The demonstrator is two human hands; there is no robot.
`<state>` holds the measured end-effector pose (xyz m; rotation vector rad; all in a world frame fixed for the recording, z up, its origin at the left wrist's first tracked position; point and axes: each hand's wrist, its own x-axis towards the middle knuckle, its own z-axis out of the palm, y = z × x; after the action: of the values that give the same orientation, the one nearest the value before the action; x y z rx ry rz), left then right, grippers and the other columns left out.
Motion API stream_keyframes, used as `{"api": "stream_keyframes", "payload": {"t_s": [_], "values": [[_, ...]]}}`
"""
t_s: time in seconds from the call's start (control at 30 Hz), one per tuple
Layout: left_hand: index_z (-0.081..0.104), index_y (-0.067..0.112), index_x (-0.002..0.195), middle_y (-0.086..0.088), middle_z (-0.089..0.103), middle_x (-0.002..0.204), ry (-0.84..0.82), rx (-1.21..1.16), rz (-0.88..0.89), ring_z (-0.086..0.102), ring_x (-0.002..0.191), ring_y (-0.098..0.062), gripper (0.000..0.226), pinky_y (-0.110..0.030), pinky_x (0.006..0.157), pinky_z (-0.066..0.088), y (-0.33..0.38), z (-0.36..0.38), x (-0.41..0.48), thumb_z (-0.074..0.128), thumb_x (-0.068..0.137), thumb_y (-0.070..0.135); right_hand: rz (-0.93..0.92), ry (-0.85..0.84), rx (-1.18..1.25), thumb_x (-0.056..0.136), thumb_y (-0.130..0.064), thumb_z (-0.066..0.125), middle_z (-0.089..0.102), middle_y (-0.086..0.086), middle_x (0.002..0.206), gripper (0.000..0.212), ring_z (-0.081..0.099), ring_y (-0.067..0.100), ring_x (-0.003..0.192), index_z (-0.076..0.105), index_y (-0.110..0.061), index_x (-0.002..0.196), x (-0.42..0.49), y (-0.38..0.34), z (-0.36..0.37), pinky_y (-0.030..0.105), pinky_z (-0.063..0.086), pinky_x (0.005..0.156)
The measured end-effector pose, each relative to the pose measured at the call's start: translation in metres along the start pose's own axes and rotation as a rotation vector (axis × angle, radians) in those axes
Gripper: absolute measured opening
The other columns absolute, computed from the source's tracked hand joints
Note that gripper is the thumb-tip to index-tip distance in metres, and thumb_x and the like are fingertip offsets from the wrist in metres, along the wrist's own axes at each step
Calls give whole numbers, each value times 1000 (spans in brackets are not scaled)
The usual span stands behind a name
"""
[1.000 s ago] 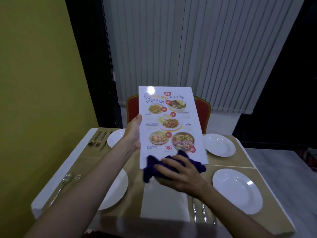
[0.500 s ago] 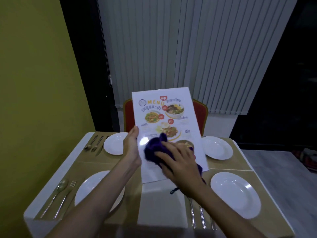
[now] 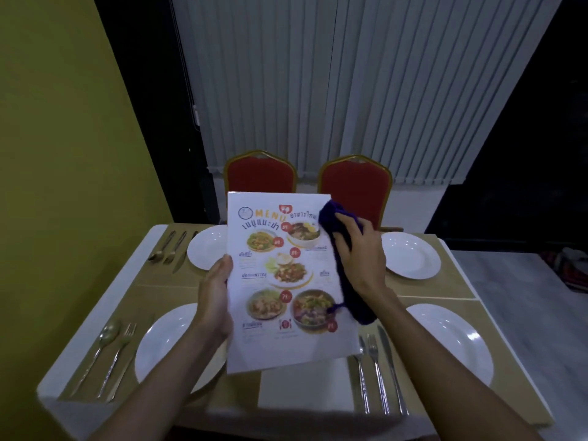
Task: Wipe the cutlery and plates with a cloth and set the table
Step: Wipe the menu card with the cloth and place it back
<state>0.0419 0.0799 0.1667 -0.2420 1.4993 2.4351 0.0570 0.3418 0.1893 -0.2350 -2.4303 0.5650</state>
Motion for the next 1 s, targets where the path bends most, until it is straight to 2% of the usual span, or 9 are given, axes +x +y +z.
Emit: {"api": "stream_keyframes", "payload": {"t_s": [0.2,0.33,0.47,0.57,0.63,0.73,0.8,0.9,1.0], "values": [[58,21,130,-9,67,125,185,121,128,65,112,-34,41,-59,93,51,-4,-50,64,41,101,44,559,-74,295,99,-18,53,64,8,119,33,59,23,103,56,-17,131,-51,46,76,29,38,82],[57,25,127,-7,60,135,218,167,137,57,124,-33,40,-56,101,45,-21,-78,133,44,98,49,666,-151,214,99,-19,52,65,13,112,30,63,27,99,59,-11,128,-91,68,154,31,44,77],[54,25,134,-9,60,135,221,87,117,55,126,-36,46,-63,101,42,-47,-97,175,49,95,49,648,-299,-122,100,-29,50,48,15,144,39,47,38,125,56,-14,136,-125,75,223,49,43,97],[52,18,134,-10,60,135,215,45,162,55,125,-35,44,-62,101,41,-57,-97,188,46,98,42,509,-280,-345,95,-29,43,55,22,139,46,57,42,117,62,-6,129,-145,80,258,52,51,83],[50,16,136,-11,58,137,195,44,172,54,127,-35,45,-62,103,39,-60,-99,198,44,99,41,522,-237,-419,95,-25,47,58,24,133,43,59,42,113,62,-3,128,-145,86,275,52,52,82],[50,20,138,-8,57,139,177,39,168,54,127,-33,47,-62,104,39,-59,-101,207,44,98,44,660,-233,-410,84,-17,75,61,27,125,47,60,47,107,63,-1,126,-114,93,290,56,51,82],[49,22,140,-6,58,139,161,35,158,55,127,-31,46,-60,101,44,-59,-104,214,42,100,44,685,-267,-360,79,-17,80,61,28,123,53,59,49,107,62,-1,126,-84,98,300,58,50,83],[50,27,139,-1,60,136,148,36,145,58,125,-26,47,-51,92,53,-60,-105,221,41,98,48,519,-268,-294,82,-13,76,60,28,125,51,59,47,106,59,0,129,-53,99,317,55,51,86],[50,27,139,0,61,135,153,33,144,58,124,-25,45,-49,94,53,-61,-103,228,39,100,47,291,-261,-178,76,2,74,58,20,131,59,55,37,107,58,-3,132,-64,85,328,46,52,87]]}}
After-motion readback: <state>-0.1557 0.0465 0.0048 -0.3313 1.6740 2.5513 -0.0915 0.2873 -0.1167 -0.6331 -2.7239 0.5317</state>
